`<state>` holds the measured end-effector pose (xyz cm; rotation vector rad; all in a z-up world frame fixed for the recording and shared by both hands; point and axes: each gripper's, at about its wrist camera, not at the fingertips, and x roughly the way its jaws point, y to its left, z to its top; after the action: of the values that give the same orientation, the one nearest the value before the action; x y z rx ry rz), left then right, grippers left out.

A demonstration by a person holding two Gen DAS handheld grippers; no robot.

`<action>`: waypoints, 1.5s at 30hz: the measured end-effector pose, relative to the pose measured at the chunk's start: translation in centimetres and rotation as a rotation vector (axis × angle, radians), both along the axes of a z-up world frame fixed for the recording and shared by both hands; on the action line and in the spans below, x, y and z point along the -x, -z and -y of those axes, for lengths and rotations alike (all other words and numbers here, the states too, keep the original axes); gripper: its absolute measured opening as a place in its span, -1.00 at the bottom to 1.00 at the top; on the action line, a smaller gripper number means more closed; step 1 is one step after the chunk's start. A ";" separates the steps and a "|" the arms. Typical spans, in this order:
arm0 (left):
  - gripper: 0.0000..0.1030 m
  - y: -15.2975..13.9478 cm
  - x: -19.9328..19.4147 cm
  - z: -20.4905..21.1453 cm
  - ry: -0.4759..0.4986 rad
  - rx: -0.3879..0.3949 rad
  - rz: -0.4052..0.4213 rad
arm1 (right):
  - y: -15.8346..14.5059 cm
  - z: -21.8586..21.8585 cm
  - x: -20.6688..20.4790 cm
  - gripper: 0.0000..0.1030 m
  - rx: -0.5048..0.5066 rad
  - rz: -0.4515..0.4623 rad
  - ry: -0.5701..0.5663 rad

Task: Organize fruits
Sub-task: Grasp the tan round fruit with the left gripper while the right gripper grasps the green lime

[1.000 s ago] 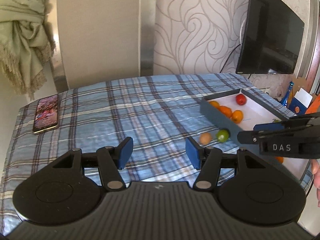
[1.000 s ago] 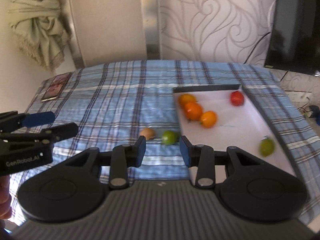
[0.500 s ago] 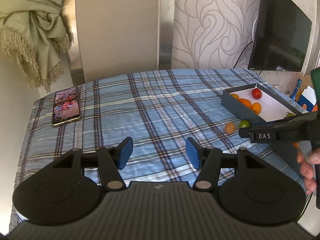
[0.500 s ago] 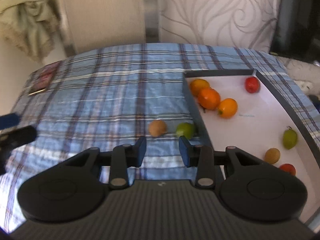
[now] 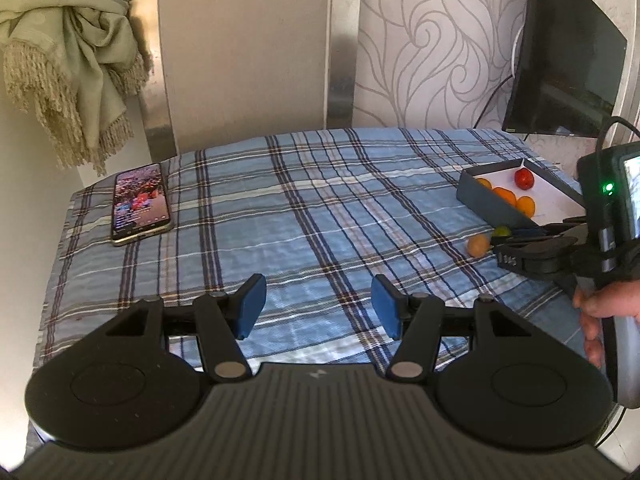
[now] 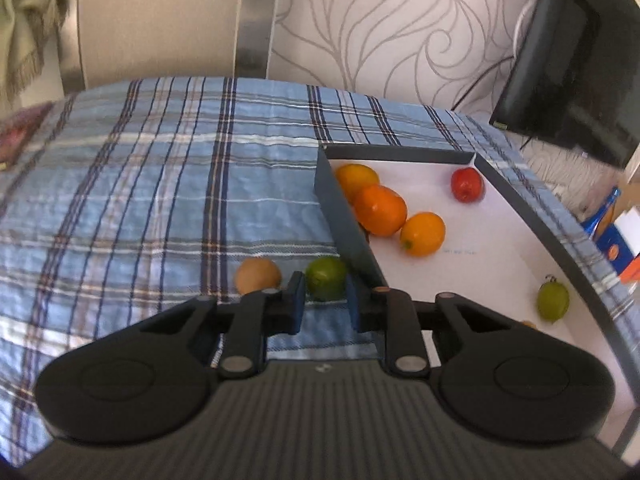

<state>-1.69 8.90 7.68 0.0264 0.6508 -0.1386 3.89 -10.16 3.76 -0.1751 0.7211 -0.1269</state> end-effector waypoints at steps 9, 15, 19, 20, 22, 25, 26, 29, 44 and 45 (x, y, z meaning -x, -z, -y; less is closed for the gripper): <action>0.24 0.5 -0.3 0.1 0.029 0.010 -0.012 | 0.6 -0.6 0.7 -0.52 0.051 0.004 0.035; 0.24 0.7 -0.3 -0.1 0.036 0.015 -0.011 | 1.1 -1.8 -0.1 -0.46 0.154 -0.003 0.017; 0.24 0.7 -0.3 0.0 0.043 0.019 -0.003 | 1.1 -1.8 -0.2 -0.47 0.177 -0.008 -0.006; 0.24 0.8 -0.3 0.1 0.045 0.018 -0.003 | 1.0 -1.7 -0.2 -0.48 0.173 -0.008 -0.013; 0.24 0.8 -0.4 0.4 0.054 0.016 -0.004 | 0.9 -1.3 -0.1 -0.49 0.150 -0.005 -0.023; 0.24 1.0 -0.6 1.1 0.074 0.008 -0.003 | 0.2 -0.6 0.3 -0.48 0.070 -0.001 -0.011; 0.24 1.2 -0.8 1.4 0.086 0.008 -0.003 | -0.1 -0.3 0.5 -0.48 0.038 -0.007 -0.008; 0.24 1.7 -1.4 3.0 0.131 -0.006 -0.002 | -1.1 0.2 1.6 -0.48 -0.037 -0.013 -0.020; 0.06 5.4 -7.5 14.0 0.320 -0.025 0.009 | -8.1 3.7 6.6 -0.48 -0.260 0.030 -0.066; 0.05 5.6 -8.0 14.5 0.322 -0.026 0.007 | -8.3 3.9 6.8 -0.48 -0.261 0.032 -0.062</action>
<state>6.30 -5.63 2.10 0.1574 0.6380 -0.4401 -2.88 -14.06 12.05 0.0541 0.6926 0.0247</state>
